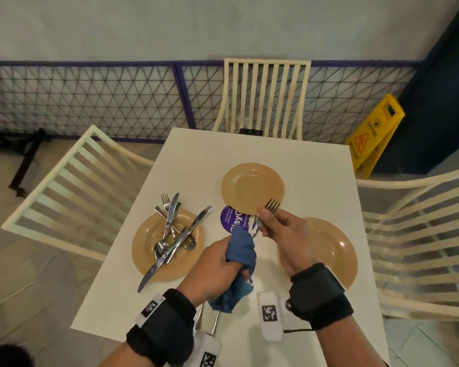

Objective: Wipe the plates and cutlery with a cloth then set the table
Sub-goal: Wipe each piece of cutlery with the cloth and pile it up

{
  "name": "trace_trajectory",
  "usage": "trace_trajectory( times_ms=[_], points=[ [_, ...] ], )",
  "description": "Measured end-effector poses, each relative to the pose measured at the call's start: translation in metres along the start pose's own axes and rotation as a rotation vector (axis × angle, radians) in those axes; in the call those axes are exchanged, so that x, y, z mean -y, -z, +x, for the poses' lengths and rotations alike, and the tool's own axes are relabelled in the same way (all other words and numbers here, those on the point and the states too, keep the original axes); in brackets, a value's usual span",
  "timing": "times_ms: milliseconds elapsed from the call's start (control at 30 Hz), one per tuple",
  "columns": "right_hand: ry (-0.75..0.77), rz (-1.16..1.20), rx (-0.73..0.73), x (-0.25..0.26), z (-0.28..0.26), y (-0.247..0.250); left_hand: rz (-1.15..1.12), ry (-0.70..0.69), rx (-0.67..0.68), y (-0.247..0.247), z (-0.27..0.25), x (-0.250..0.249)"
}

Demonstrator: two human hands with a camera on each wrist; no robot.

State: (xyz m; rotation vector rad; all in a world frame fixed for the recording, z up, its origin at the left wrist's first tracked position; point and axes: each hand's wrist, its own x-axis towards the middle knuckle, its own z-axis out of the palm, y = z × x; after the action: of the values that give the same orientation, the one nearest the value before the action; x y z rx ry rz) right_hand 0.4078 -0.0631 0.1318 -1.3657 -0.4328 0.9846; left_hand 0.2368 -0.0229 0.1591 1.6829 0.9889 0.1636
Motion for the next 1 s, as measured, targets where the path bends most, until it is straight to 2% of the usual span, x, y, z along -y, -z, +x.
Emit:
trace_trajectory(
  times_ms=[100,167,433,600,800,1000],
  points=[
    [0.019,0.071,-0.151,0.012,0.023,0.017,0.042,0.043,0.102,0.02,-0.014,0.026],
    [0.017,0.075,-0.189,0.004,0.032,0.023,0.095,0.073,0.098,0.043,-0.019,0.048],
    [-0.243,-0.23,-0.155,-0.102,0.02,-0.009,-0.036,0.235,-0.092,0.125,-0.019,0.087],
    [-0.344,-0.472,-0.119,-0.161,0.013,-0.035,-0.13,0.283,-0.112,0.144,-0.012,0.096],
    [-0.39,-0.76,-0.1,-0.18,0.017,-0.061,-0.099,0.293,-0.109,0.167,-0.008,0.113],
    [-0.402,-1.039,-0.07,-0.186,0.018,-0.07,-0.175,0.317,-0.112,0.188,-0.006,0.126]
  ],
)
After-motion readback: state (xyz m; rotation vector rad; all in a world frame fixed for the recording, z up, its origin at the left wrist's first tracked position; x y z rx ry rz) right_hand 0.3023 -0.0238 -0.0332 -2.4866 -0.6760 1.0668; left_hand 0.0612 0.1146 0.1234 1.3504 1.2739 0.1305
